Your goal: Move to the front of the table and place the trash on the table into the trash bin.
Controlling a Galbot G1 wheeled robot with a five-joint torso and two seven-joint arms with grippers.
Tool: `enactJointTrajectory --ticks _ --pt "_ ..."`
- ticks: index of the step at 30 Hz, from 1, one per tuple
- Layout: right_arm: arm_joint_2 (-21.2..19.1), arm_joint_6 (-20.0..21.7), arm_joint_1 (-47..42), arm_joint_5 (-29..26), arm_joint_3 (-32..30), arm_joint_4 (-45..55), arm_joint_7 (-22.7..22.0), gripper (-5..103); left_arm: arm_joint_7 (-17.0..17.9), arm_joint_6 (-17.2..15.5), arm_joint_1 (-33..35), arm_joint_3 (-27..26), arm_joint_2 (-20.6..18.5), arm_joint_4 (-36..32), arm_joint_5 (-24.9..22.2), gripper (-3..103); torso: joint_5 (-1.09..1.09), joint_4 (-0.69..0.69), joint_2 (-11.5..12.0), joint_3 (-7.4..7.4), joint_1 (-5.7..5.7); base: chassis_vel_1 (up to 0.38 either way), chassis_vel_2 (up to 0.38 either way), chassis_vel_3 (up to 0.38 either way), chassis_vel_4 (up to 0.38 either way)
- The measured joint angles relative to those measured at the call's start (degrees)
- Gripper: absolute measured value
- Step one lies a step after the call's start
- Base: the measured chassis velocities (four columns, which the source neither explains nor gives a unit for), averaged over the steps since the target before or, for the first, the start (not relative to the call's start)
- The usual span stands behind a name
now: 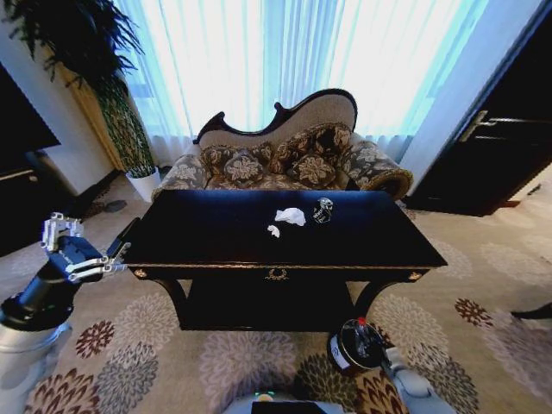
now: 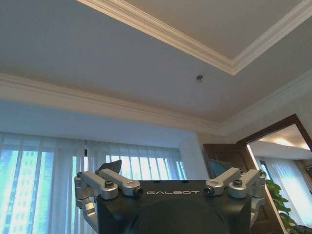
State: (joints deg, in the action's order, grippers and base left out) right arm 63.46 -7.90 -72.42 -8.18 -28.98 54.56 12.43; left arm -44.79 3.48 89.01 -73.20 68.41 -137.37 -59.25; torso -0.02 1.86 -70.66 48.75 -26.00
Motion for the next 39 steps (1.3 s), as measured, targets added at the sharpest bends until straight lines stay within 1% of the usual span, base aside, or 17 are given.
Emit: enactJointTrajectory --ticks 2,4,7,8,12,14,17,19,21,25,26,28,29,31,35,38,39 --pt "0.0 0.0 -0.2 -0.1 0.0 0.4 0.3 35 -0.1 0.0 -0.1 0.0 -0.2 0.2 0.0 100 0.00 -0.01 0.0 0.00 0.00 0.000 0.000 0.000 0.000" --pt "0.0 0.0 -0.4 -0.1 0.0 0.6 0.6 35 -0.2 0.1 -0.2 0.0 -0.2 0.3 0.0 100 0.00 0.00 0.0 0.00 0.00 0.000 0.000 0.000 0.000" --pt "-0.3 0.0 -0.7 -0.1 -0.1 0.7 1.1 51 -0.8 0.5 -0.1 0.0 0.1 0.5 0.1 100 0.00 0.00 0.0 0.00 0.00 0.000 0.000 0.000 0.000" --pt "-0.3 0.0 -0.7 -0.1 -0.1 0.7 1.1 51 -0.8 0.5 -0.1 0.0 0.1 0.5 0.1 100 0.00 0.00 0.0 0.00 0.00 0.000 0.000 0.000 0.000" --pt "-0.4 -0.1 -1.2 -0.1 -0.4 0.9 1.6 73 -1.4 1.0 0.1 0.0 0.3 0.7 0.3 100 0.00 0.00 0.0 0.00 0.00 0.000 0.000 0.000 0.000" --pt "-0.4 -0.2 -1.3 -0.1 -0.5 0.9 1.6 73 -1.5 1.1 0.2 0.0 0.2 0.7 0.3 100 0.00 0.00 0.0 0.00 0.00 0.000 0.000 0.000 0.000" --pt "-0.4 -0.4 -1.7 -0.1 -0.8 1.2 2.3 89 -1.6 1.2 0.3 -0.1 0.2 0.6 0.2 100 0.01 -0.01 0.0 0.00 0.00 0.000 0.000 0.000 0.000" --pt "-0.5 -0.5 -1.9 -0.1 -0.9 1.3 2.7 89 -1.6 1.2 0.3 -0.1 0.2 0.5 0.1 100 0.00 0.00 0.0 0.00 0.00 0.000 0.000 0.000 0.000" --pt "-0.5 -1.0 -2.7 0.3 -1.3 2.0 4.2 98 -1.6 1.2 0.4 -0.1 0.2 0.2 -0.1 100 0.00 0.00 0.0 0.00 0.00 0.000 0.000 0.000 0.000" --pt "-0.5 -1.8 -4.3 2.5 -2.0 3.8 6.1 100 -0.9 0.5 0.5 -0.4 0.5 0.0 -0.1 100 0.01 0.00 0.0 0.00 0.00 0.000 0.000 0.000 0.000" --pt "-0.5 -2.1 -5.1 2.0 -2.0 4.9 6.7 100 -0.6 0.0 0.5 -0.4 0.7 0.0 0.0 100 0.00 0.00 0.0 0.00 0.00 0.000 0.000 0.000 0.000" --pt "-0.5 -1.2 -7.9 -2.9 -1.0 9.4 6.9 100 -0.1 -0.4 0.5 -0.5 1.3 0.0 0.0 100 0.00 0.00 0.0 0.00 0.00 0.000 0.000 0.000 0.000" --pt "-0.5 -1.2 -7.9 -2.9 -1.0 9.4 6.9 100 -0.1 -0.4 0.5 -0.5 1.3 0.0 0.0 100 0.00 0.00 0.0 0.00 0.00 0.000 0.000 0.000 0.000" --pt "-0.1 -0.4 -10.7 -5.6 -0.8 14.5 6.7 100 0.0 -0.5 0.5 -0.4 1.9 0.0 0.2 100 0.00 0.00 0.0 0.00 0.00 0.000 0.000 0.000 0.000" --pt "2.0 -1.0 -14.1 -5.5 -2.0 21.7 6.2 100 0.1 -0.5 0.3 0.0 2.5 0.3 0.8 100 -0.01 0.00 0.0 -0.01 0.00 0.000 0.000 0.000 0.000" --pt "5.1 -0.8 -17.8 -8.1 -3.1 29.3 4.8 100 0.2 -0.5 0.2 0.6 3.0 0.3 1.7 100 0.02 0.00 0.0 0.00 0.00 0.000 0.000 0.000 0.000" --pt "5.1 -0.8 -17.8 -8.1 -3.1 29.3 4.8 100 0.2 -0.5 0.2 0.6 3.0 0.3 1.7 100 0.02 0.00 0.0 0.00 0.00 0.000 0.000 0.000 0.000"
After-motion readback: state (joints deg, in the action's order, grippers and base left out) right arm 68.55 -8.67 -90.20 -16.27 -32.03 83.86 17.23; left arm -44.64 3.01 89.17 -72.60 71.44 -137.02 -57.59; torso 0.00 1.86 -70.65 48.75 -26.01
